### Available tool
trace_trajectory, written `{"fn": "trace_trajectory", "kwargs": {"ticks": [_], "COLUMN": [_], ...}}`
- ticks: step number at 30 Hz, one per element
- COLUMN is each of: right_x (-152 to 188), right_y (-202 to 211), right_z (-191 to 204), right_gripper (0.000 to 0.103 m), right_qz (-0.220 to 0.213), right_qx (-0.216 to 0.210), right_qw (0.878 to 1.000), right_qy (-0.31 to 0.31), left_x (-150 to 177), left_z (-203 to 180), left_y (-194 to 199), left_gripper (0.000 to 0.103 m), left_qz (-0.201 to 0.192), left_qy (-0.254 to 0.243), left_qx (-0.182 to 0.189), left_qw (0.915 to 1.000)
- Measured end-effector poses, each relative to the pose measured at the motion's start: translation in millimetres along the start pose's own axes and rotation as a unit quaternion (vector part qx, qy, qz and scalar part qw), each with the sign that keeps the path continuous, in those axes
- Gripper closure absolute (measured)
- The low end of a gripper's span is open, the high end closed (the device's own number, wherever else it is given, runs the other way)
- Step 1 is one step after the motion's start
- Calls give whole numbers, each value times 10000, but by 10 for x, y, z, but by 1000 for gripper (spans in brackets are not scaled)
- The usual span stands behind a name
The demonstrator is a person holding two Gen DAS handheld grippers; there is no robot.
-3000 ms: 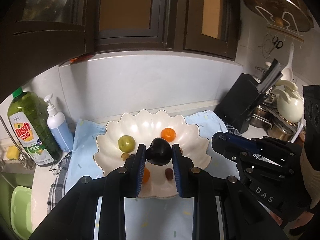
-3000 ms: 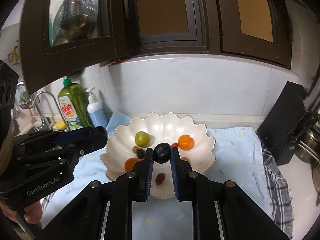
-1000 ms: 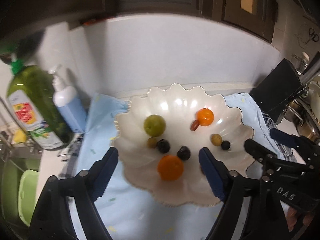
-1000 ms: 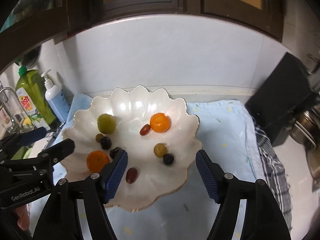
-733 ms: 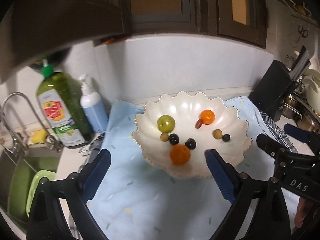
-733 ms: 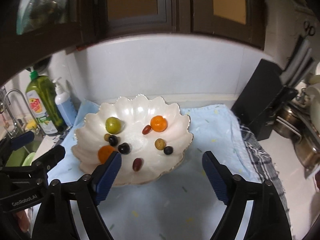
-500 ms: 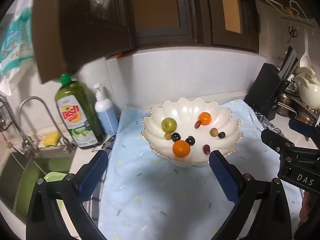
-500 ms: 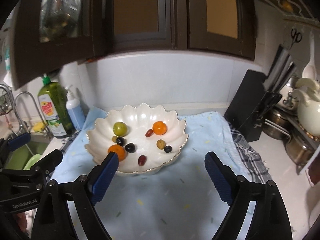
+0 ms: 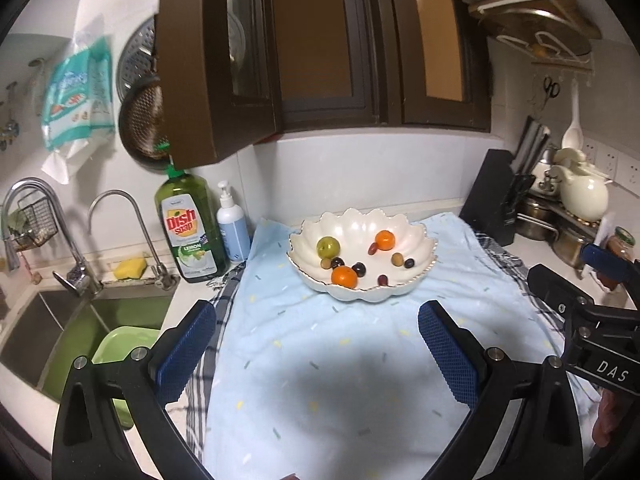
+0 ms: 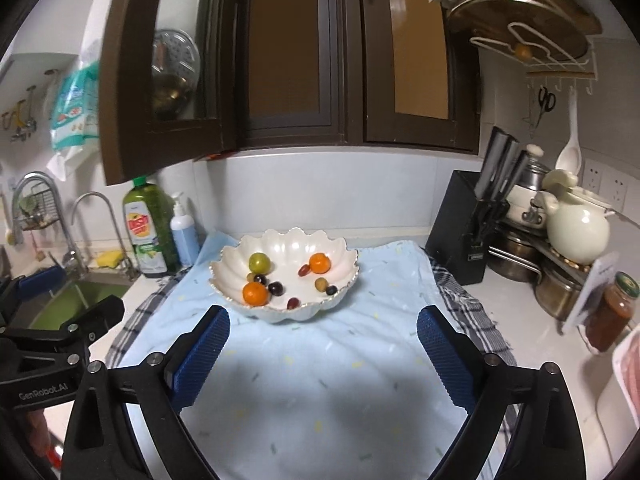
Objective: Organize fruits
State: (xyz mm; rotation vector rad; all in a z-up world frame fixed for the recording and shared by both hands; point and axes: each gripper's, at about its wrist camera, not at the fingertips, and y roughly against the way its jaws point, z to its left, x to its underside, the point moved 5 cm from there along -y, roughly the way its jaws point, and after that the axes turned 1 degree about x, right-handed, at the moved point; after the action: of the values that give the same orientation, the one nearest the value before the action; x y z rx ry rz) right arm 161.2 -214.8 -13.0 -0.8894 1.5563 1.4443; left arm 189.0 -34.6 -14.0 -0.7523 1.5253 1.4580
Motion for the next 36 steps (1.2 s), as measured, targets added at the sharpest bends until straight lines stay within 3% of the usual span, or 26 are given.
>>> {"fn": "trace_trajectory", "kwargs": {"ticks": [17, 25, 36], "right_x": [369, 528, 652], "right_y": [1318, 1674, 1828], "right_z": [-57, -77, -122], "right_gripper": [7, 7, 7], "right_qz": [-309, -283, -184], "right_qx": [-88, -99, -119], "right_qw": [9995, 9995, 9998], "right_qy": [41, 8, 0], "left_x": [363, 492, 595], "left_z": [-293, -384, -469], "left_y": [1357, 1650, 1840], "left_gripper": [0, 0, 0], "left_qz": [-558, -589, -597], "left_qy": [-131, -195, -318], "left_qx": [117, 232, 303], "left_qw": [9983, 9978, 9972]}}
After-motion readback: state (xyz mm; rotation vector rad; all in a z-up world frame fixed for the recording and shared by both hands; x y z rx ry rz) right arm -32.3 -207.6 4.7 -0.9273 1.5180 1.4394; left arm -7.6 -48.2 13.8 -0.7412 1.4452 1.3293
